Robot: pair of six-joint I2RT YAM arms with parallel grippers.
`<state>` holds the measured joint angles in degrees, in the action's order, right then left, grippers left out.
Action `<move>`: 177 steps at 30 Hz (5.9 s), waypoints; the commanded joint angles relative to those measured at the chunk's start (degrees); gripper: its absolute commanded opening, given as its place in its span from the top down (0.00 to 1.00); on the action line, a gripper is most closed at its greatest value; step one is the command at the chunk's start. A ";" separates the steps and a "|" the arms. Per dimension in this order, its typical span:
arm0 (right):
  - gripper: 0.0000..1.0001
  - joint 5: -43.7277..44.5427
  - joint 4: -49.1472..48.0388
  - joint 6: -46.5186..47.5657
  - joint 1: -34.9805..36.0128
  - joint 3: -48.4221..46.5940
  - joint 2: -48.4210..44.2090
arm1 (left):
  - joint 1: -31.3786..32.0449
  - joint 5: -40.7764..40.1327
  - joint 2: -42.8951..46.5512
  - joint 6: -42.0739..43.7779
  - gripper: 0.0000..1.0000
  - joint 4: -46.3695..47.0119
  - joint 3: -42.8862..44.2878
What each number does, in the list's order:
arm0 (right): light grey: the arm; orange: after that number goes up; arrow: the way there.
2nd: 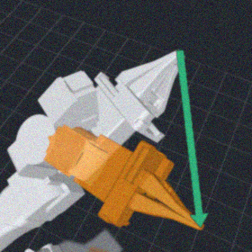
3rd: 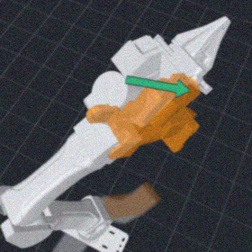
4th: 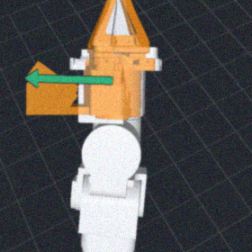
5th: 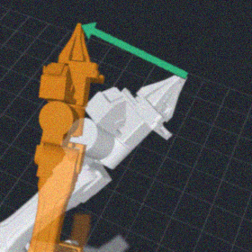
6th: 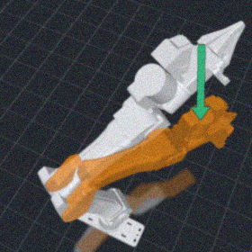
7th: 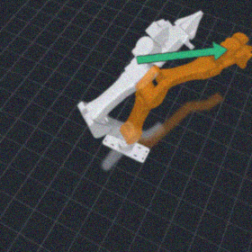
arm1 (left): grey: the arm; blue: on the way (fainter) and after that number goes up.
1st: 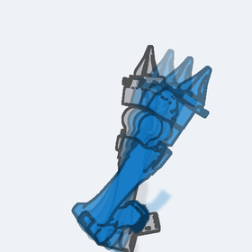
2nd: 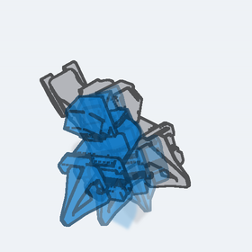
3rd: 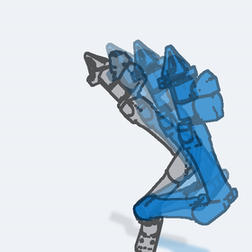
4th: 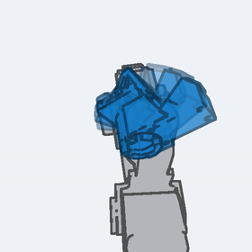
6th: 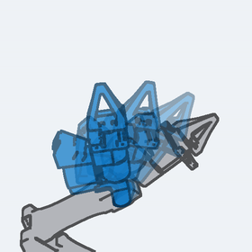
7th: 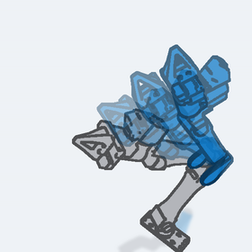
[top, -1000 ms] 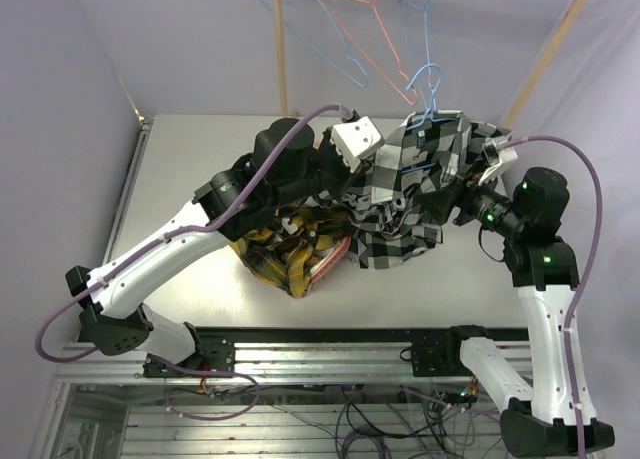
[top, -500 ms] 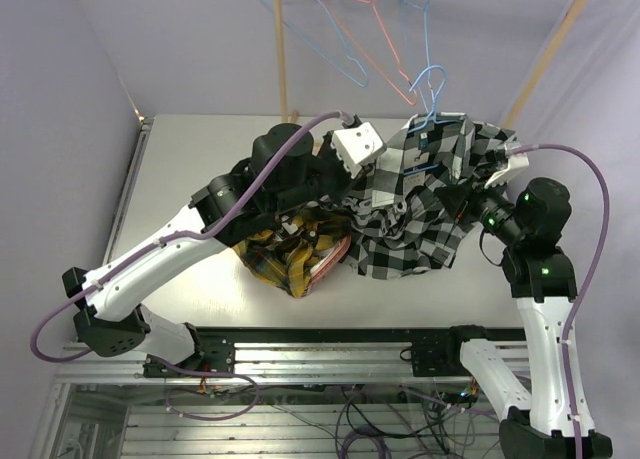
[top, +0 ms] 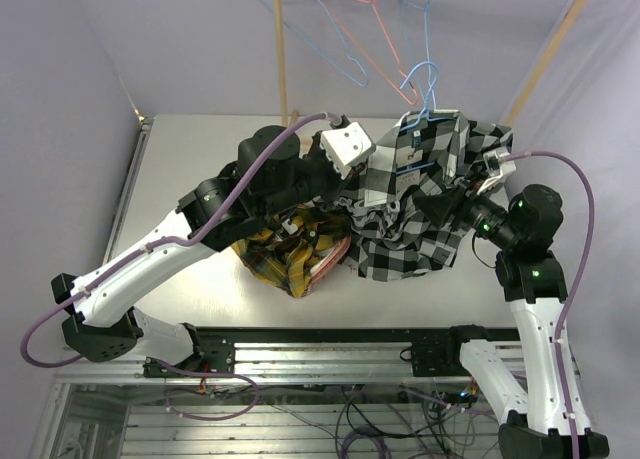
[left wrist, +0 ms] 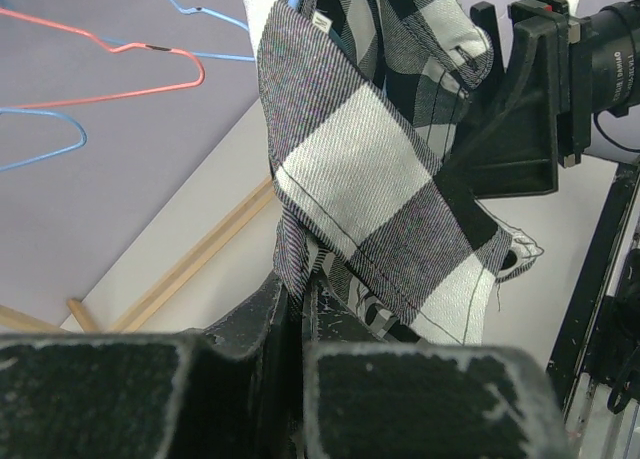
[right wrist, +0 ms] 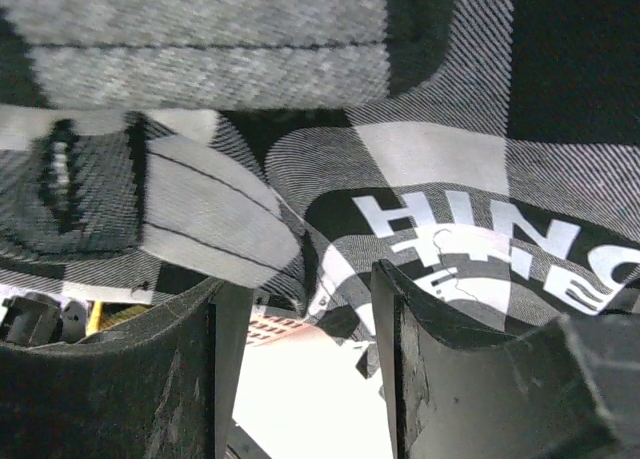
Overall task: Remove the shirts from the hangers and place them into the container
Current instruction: Remove the shirt from the hanger.
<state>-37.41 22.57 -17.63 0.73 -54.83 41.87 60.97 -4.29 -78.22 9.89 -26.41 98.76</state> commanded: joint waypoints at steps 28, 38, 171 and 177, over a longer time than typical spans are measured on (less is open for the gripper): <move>1.00 48.72 14.16 2.27 0.32 -15.63 0.24 | 0.55 -10.60 17.35 0.48 0.93 -4.64 -11.09; 1.00 58.04 13.50 5.76 0.32 -25.43 5.86 | 0.56 -8.45 22.32 0.43 0.93 -6.96 -14.55; 0.42 47.12 50.92 17.33 50.06 -46.31 -3.90 | 0.59 21.88 13.82 4.97 0.93 -3.43 -8.67; 0.41 52.98 52.28 15.54 54.72 -46.25 -5.96 | 0.55 23.15 13.35 4.40 0.93 -4.91 -7.46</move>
<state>9.69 72.62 -0.23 53.06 -100.40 37.47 61.71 15.92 -64.95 15.46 -32.42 88.47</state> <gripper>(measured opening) 0.582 0.122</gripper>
